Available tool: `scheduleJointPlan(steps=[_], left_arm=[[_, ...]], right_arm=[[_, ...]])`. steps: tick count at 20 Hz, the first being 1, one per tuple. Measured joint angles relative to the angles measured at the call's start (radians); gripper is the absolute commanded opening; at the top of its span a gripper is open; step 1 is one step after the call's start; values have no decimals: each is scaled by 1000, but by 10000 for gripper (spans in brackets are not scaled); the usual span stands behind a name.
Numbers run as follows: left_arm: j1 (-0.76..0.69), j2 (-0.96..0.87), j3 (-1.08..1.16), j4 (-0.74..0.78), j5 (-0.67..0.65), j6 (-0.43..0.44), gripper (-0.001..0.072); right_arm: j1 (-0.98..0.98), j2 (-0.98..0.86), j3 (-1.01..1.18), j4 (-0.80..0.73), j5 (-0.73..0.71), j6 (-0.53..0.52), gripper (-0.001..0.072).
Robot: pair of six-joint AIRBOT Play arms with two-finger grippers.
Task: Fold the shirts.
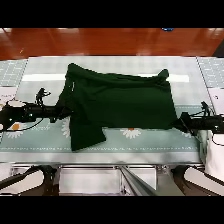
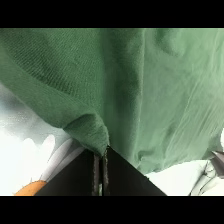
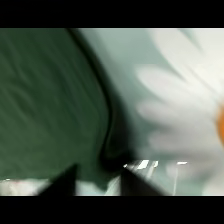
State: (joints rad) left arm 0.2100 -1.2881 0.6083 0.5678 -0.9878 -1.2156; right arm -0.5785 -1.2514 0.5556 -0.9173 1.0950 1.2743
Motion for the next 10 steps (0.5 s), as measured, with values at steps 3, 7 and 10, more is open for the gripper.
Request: scheduleJointPlan(steps=[3,7,10], left_arm=[[3,0,13,0,-3,0,21],[26,26,130,-5,-41,0,21],[39,98,329,-31,-56,0,21]], right_arm=[[74,-24,68,29,-29,-30,26],[130,-28,298,80,49,-44,26],[143,-3,568,94,108,-28,26]])
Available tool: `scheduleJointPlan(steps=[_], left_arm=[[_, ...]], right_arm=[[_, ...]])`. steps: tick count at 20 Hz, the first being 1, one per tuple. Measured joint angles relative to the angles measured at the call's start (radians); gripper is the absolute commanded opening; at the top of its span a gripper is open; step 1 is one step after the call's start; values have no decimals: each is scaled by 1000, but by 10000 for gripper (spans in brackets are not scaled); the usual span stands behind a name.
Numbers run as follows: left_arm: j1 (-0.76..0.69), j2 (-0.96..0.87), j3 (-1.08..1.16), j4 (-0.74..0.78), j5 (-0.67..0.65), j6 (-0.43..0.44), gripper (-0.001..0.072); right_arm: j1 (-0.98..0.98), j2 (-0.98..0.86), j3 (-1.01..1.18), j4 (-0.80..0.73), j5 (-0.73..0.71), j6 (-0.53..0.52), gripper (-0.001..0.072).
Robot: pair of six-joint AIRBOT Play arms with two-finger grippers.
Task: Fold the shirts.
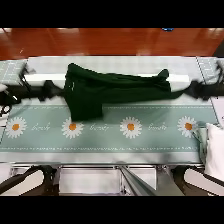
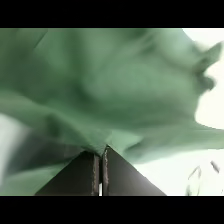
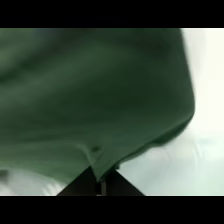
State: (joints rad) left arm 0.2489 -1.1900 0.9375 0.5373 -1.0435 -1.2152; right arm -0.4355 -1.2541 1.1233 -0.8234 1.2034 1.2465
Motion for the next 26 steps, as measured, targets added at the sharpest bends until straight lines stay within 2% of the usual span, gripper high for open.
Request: scheduleJointPlan(steps=[5,7,10,18,22,26], left_arm=[[6,104,457,0,21,-1,20],[6,142,628,55,27,-24,20],[6,235,790,196,42,-68,20],[7,578,883,547,44,-143,20],[7,647,837,623,-53,-198,20],[7,655,627,631,-97,-259,20]], right_arm=[[10,56,539,11,21,53,26],[11,93,708,-6,24,74,26],[12,188,843,-58,24,95,26],[12,486,884,-271,123,129,26],[12,578,809,-328,172,154,26],[12,599,631,-337,193,157,26]])
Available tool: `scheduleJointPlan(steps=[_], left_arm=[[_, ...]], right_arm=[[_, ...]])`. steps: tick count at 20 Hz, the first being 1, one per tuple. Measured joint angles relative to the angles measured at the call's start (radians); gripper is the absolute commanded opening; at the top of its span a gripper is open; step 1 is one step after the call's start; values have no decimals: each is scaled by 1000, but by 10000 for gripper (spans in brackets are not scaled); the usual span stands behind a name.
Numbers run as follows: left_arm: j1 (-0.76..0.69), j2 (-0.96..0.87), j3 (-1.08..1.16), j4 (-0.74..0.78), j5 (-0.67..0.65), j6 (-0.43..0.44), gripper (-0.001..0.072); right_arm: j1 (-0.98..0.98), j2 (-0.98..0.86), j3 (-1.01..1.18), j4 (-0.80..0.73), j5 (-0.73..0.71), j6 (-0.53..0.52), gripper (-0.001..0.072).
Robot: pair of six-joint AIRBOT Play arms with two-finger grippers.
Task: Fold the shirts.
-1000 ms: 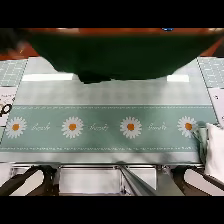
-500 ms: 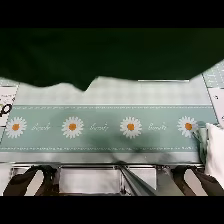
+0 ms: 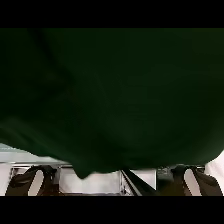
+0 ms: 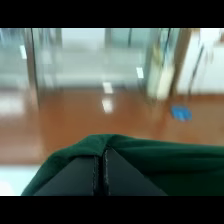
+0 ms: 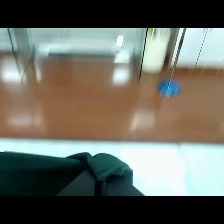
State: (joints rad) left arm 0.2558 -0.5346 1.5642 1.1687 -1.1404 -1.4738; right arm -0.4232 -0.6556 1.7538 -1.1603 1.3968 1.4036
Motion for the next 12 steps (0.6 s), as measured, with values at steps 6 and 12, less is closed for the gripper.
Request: scheduleJointPlan(steps=[6,12], left_arm=[[-15,-150,-390,-71,73,-1,20],[-96,-575,-394,-121,309,24,21]], right_arm=[[2,-125,-365,121,-45,-76,26],[71,-491,-443,281,-246,-155,26]])
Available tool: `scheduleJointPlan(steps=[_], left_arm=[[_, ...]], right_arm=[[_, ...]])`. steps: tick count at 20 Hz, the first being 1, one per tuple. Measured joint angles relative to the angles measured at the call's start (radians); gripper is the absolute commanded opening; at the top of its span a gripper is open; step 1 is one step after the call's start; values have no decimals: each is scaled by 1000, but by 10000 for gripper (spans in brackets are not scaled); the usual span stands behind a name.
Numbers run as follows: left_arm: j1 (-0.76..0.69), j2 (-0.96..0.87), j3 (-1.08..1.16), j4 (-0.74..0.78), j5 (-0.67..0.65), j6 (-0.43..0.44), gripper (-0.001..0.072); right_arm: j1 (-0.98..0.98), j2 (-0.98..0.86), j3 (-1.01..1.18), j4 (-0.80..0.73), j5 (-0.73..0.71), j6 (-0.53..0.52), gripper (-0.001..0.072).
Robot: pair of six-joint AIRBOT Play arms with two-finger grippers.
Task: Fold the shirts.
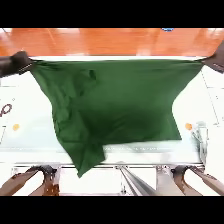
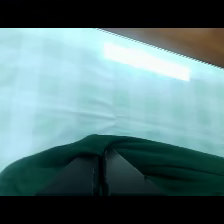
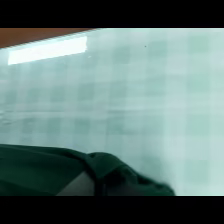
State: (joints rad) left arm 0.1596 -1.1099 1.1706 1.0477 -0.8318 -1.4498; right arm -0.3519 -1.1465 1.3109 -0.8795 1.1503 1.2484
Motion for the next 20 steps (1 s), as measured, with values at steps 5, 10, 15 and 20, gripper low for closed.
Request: scheduleJointPlan(steps=[5,10,15,20], left_arm=[[-22,-384,272,-26,-18,-66,20],[-31,-557,419,-35,-168,-156,21],[-23,-528,375,-34,-317,-104,21],[-12,-365,113,-33,-315,-16,21]], right_arm=[[72,-356,190,42,-94,18,26],[91,-541,334,45,-71,93,26],[63,-579,364,23,30,108,26],[50,-587,343,-53,161,79,26]])
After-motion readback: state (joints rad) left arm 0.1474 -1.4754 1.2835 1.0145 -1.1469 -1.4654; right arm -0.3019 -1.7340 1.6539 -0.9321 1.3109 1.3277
